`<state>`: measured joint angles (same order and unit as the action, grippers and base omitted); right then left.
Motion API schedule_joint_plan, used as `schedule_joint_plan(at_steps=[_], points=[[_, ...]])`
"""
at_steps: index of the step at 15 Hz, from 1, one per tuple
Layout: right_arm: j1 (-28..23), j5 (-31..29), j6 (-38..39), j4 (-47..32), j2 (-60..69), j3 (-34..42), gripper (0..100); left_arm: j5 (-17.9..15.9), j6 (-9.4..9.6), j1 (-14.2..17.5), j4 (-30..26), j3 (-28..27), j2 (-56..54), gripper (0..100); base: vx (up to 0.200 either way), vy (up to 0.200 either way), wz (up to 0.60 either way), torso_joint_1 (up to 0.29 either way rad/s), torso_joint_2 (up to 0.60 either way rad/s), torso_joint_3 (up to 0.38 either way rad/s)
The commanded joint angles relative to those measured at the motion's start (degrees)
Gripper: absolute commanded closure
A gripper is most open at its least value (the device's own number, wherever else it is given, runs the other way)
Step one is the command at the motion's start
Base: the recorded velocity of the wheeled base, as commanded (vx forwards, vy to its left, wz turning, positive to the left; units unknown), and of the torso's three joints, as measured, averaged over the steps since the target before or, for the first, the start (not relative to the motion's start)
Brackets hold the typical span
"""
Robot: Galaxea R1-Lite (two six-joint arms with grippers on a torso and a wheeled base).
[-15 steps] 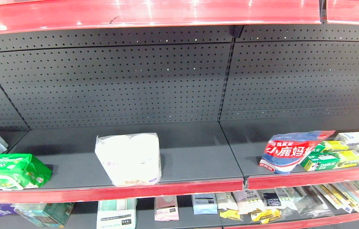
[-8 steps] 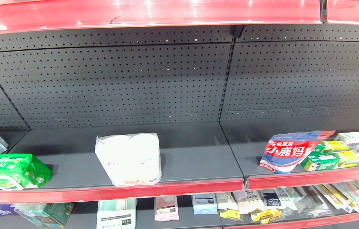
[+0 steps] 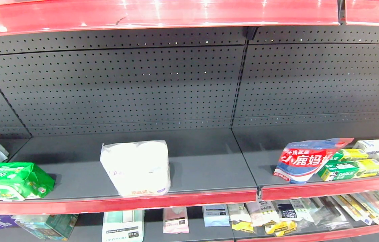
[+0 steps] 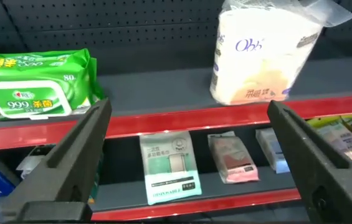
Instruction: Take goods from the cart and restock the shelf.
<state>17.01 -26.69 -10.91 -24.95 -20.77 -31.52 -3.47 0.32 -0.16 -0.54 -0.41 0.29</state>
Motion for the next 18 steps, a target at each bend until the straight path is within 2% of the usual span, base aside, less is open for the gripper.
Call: schedule_joint_plan(at_steps=[1, 4, 6, 10, 18], points=[[0.04, -0.03, 0.01, -0.09, 0.38, 0.06, 100, 0.05, -0.05, 0.07, 0.01, 0.15, -0.03, 0, 0.0, 0.0, 0.0, 0.0, 0.0, 0.0], [0.13, 0.23, 0.01, -0.27, 0.38, 0.15, 100, 0.05, -0.14, 0.07, 0.1, 0.15, -0.03, 0, 0.0, 0.0, 0.0, 0.0, 0.0, 0.0], [0.13, 2.69, -0.34, -0.18, 0.47, 1.2, 100, 0.05, -0.05, 0.07, 0.01, 0.15, -0.03, 0, 0.0, 0.0, 0.0, 0.0, 0.0, 0.0], [0.13, 2.69, -0.34, -0.18, 0.47, 1.2, 100, 0.05, -0.14, 0.07, 0.1, 0.15, -0.12, 0, 0.0, 0.0, 0.0, 0.0, 0.0, 0.0], [0.13, 2.87, -0.08, -0.18, 0.47, 1.47, 100, 0.05, -0.14, 0.07, 0.1, 0.15, -0.12, 0, 0.0, 0.0, 0.6, 0.001, 0.0, 0.004]])
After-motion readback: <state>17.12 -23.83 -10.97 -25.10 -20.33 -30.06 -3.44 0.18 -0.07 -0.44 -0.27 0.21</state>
